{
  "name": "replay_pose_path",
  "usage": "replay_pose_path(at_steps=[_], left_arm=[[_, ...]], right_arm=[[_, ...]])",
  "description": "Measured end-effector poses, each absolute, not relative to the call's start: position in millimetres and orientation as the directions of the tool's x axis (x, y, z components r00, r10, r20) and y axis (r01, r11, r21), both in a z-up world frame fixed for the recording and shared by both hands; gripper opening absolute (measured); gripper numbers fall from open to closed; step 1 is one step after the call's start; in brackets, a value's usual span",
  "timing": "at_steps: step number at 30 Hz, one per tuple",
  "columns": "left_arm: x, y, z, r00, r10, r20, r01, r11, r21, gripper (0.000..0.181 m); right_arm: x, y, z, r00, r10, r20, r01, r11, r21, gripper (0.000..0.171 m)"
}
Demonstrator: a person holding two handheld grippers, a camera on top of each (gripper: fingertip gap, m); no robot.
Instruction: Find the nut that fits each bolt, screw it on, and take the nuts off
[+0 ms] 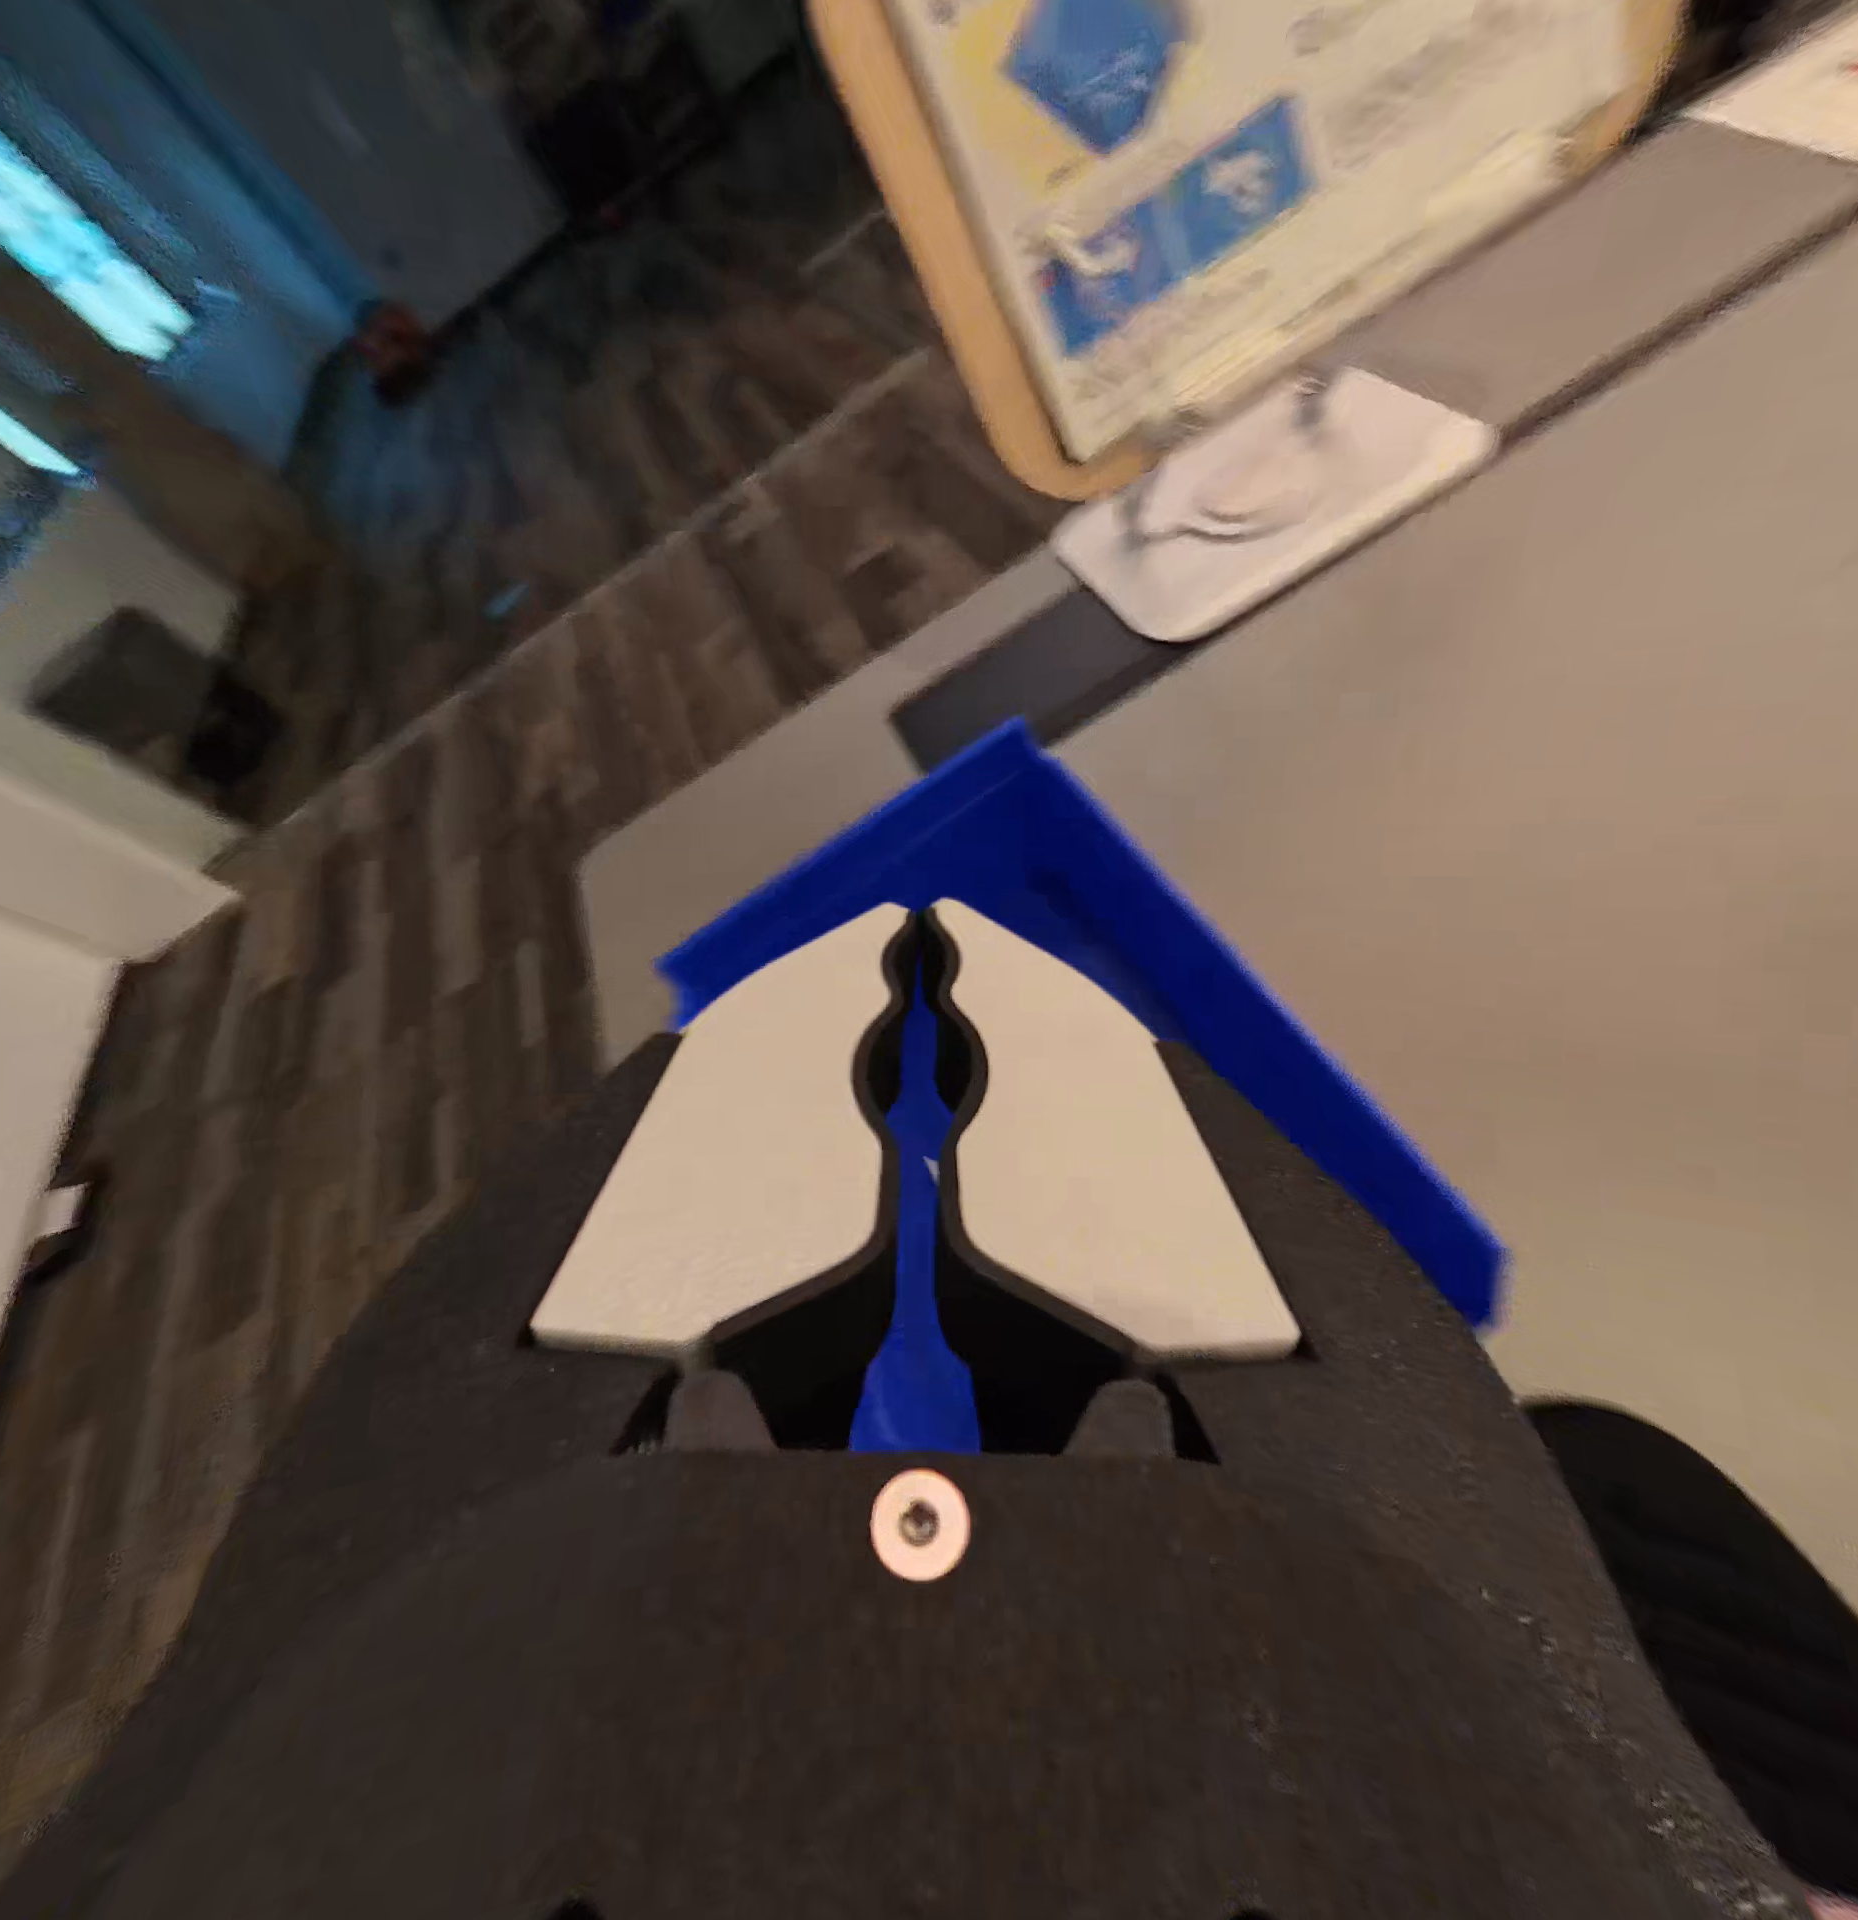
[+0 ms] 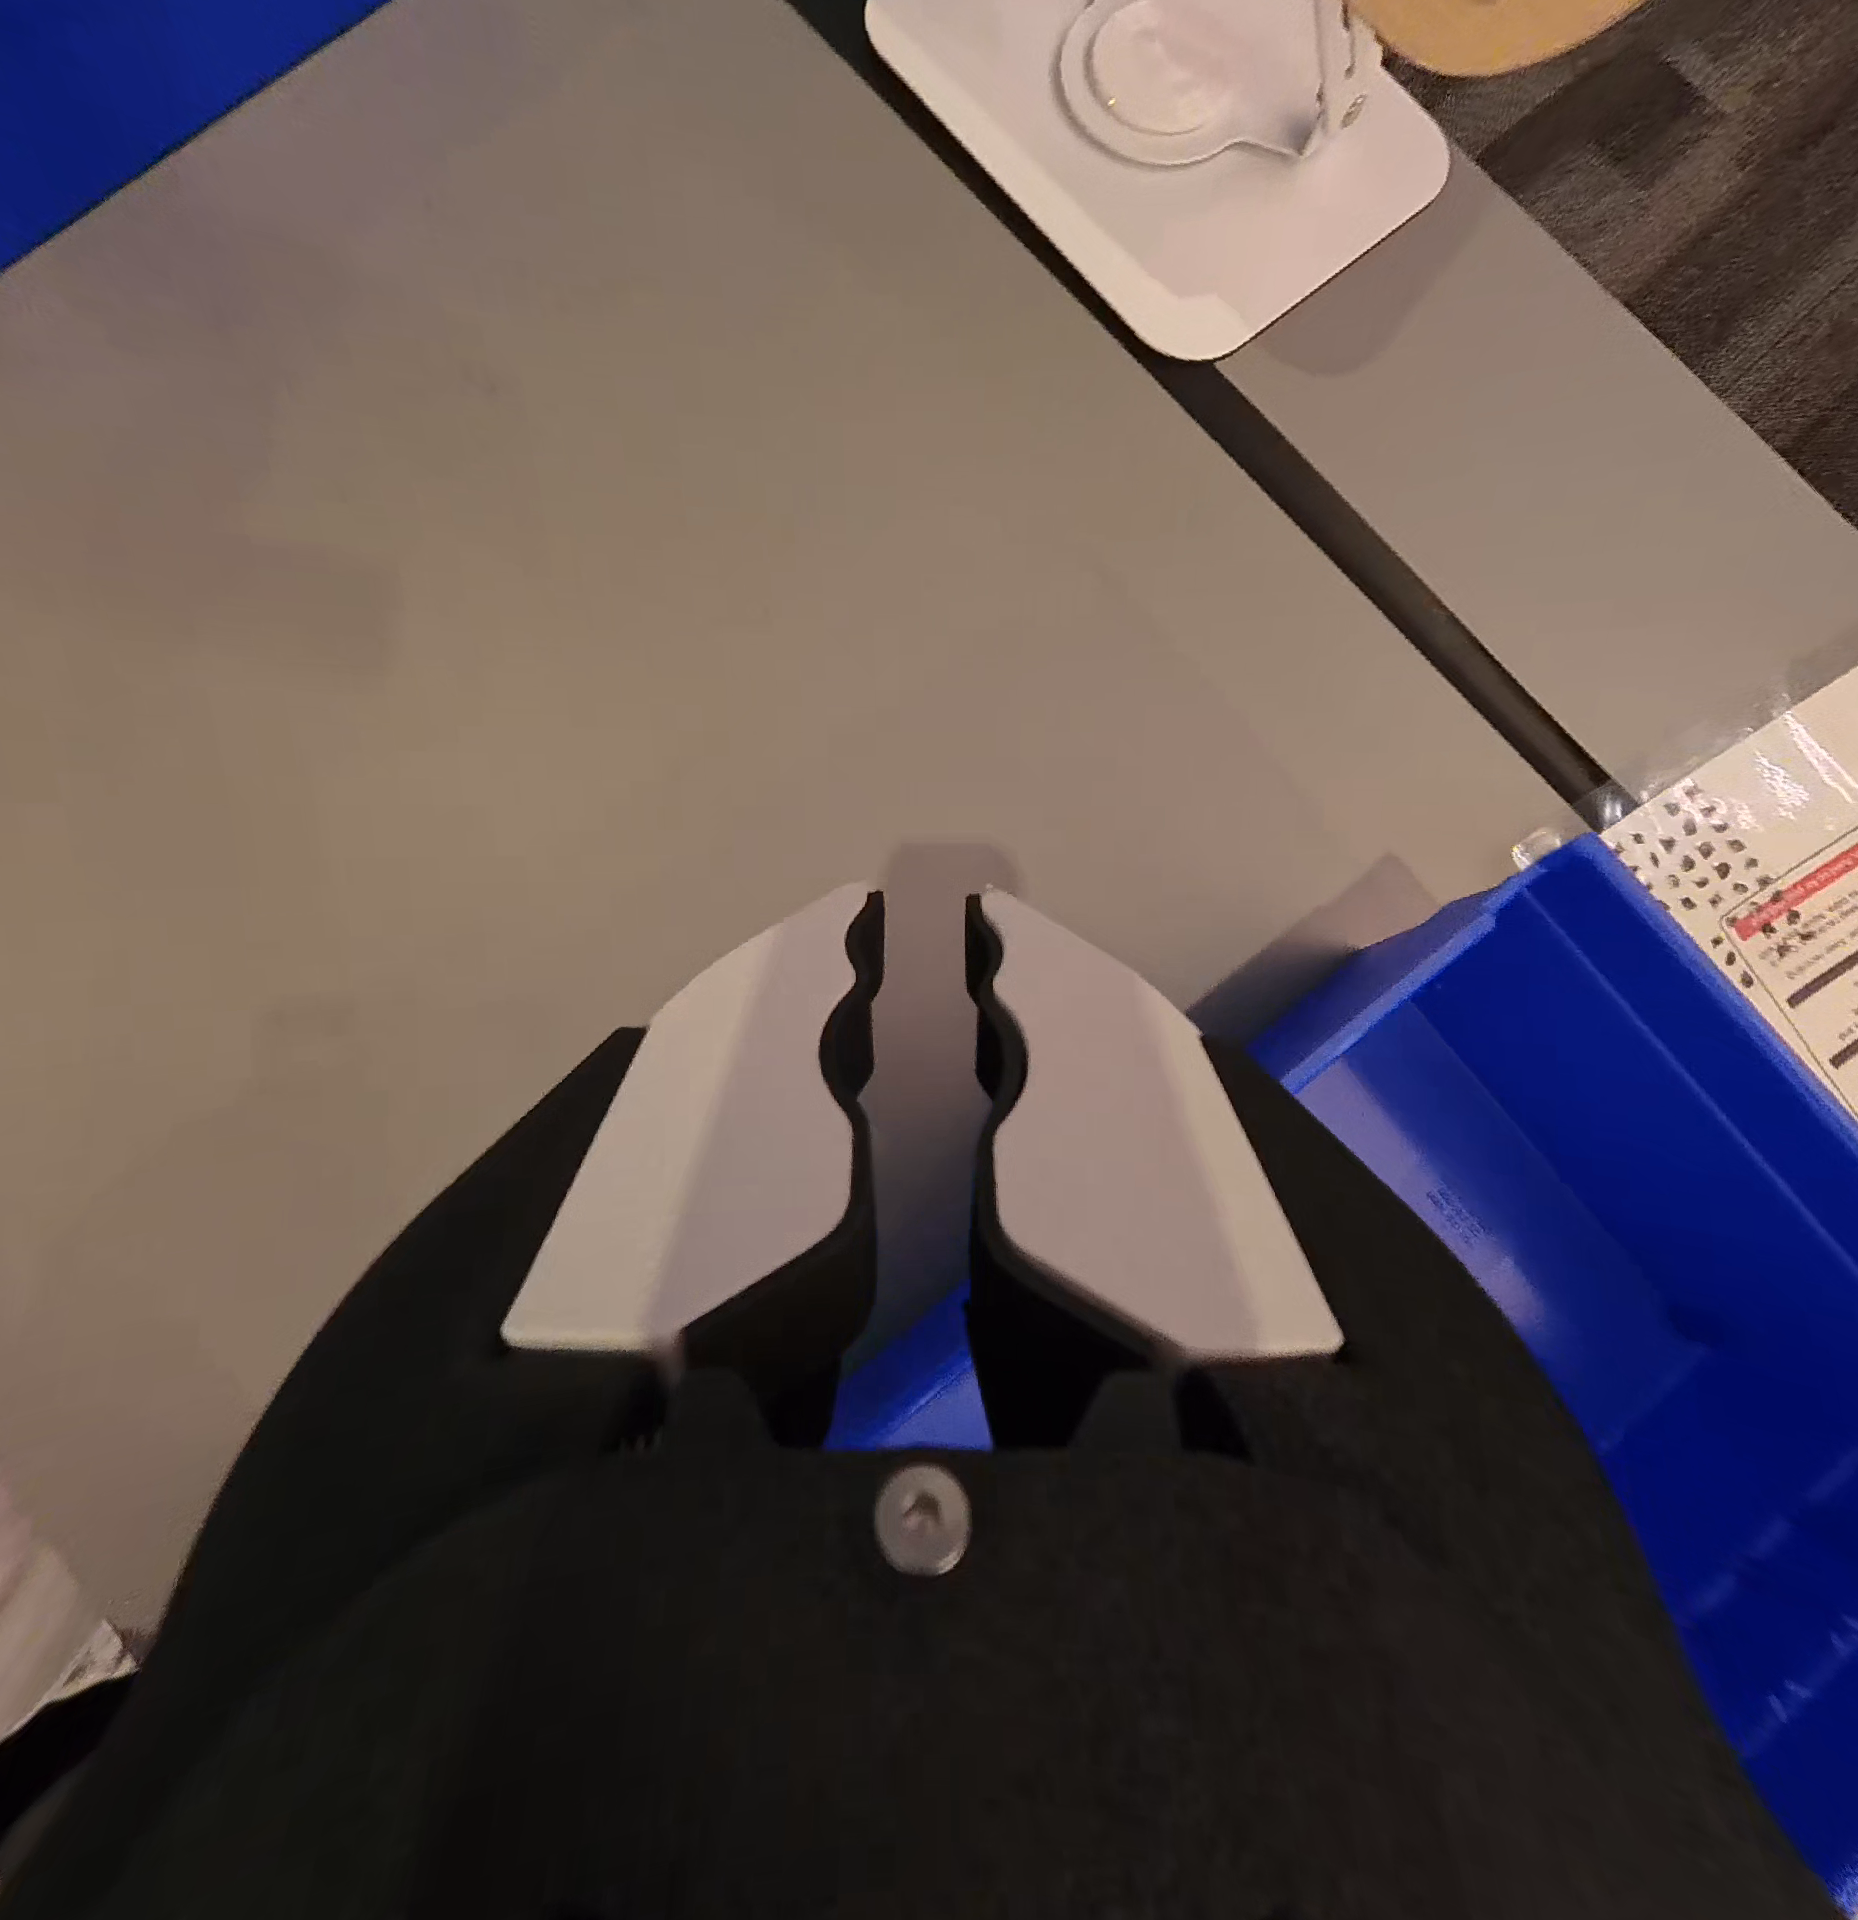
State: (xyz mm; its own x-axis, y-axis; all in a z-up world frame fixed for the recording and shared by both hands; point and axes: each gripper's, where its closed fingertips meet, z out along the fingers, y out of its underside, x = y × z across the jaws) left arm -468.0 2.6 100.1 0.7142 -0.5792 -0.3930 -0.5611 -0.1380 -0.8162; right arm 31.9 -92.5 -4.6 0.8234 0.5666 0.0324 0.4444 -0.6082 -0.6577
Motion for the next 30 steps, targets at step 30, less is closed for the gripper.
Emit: replay_pose_path(at_steps=[30], left_arm=[[-482.2,41.9,-133.4,0.923,-0.325,0.204,-0.307,-0.944,-0.118,0.016]], right_arm=[[60.6,-90.7,-23.6,0.851,0.518,0.092,0.471,-0.672,-0.572,0.012]])
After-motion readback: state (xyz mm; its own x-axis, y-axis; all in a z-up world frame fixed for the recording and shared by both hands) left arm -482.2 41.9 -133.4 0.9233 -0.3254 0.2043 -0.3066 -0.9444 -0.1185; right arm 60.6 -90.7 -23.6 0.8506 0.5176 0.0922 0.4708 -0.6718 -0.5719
